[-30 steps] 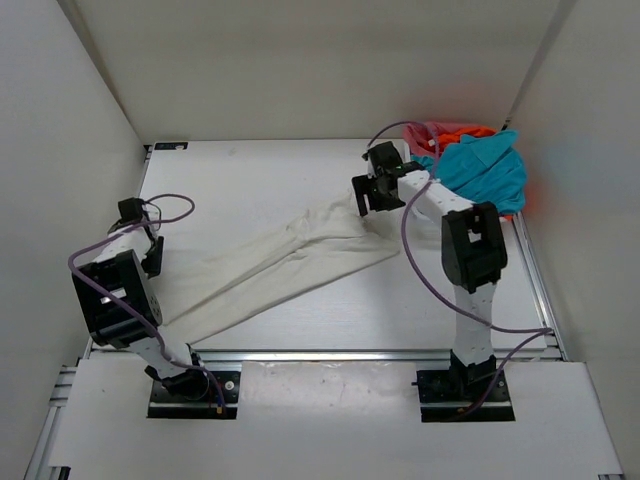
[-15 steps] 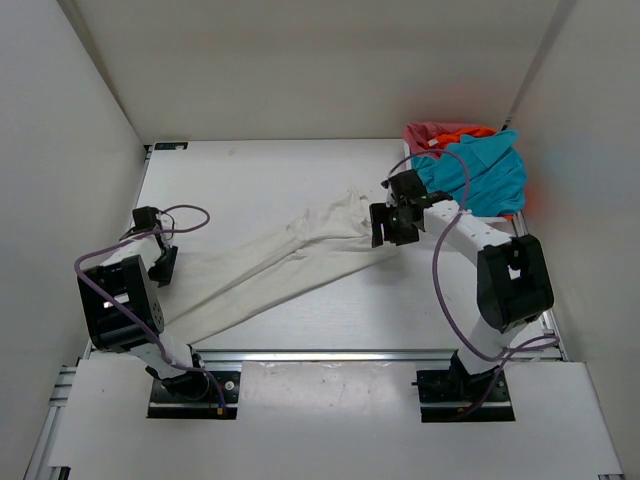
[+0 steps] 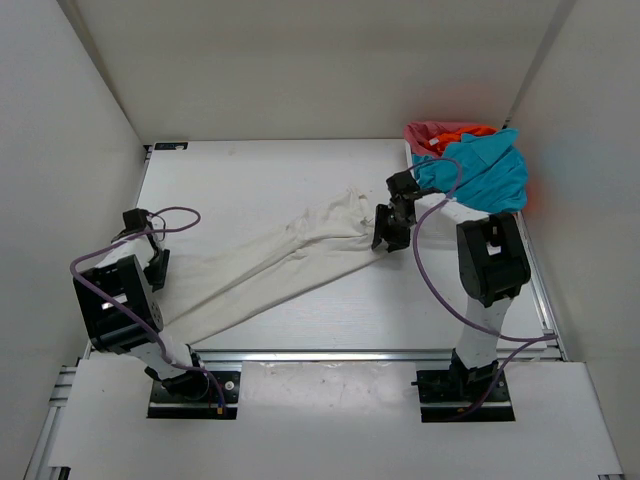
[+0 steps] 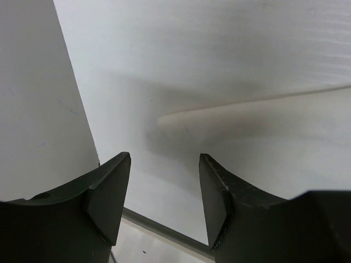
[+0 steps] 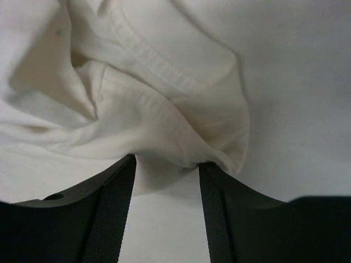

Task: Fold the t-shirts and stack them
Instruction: Rotate the tshirt 90 degrees

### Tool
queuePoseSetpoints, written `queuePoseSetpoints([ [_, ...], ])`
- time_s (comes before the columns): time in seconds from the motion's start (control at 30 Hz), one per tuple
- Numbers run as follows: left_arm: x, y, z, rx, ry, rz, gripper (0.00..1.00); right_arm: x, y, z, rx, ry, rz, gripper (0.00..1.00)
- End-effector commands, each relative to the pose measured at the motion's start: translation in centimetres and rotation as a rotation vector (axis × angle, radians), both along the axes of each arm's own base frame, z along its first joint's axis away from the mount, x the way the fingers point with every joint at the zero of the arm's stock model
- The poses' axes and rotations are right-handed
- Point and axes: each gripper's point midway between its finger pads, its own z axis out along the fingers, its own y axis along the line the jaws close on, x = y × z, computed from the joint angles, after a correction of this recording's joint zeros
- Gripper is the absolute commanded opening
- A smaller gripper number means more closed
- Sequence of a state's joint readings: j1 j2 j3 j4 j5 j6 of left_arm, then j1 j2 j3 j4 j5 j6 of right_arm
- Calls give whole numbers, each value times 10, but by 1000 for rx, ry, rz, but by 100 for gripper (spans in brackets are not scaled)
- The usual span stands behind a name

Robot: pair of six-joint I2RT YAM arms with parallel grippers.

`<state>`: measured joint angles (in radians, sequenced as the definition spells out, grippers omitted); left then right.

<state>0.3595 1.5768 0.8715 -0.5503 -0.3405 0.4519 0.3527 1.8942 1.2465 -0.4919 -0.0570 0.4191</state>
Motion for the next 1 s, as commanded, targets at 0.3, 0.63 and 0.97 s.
queuePoseSetpoints([
  [0.3,-3,10,4,-6,23,52,64,74,42,-12,-20,-93,40,0],
  [0.63,3,0,2,-47,58,35,63,245,122,46,-85,-530,219,61],
  [0.97,18,-8,14,-71,-8,11,64,259,139,154,-38,-802,355,90],
])
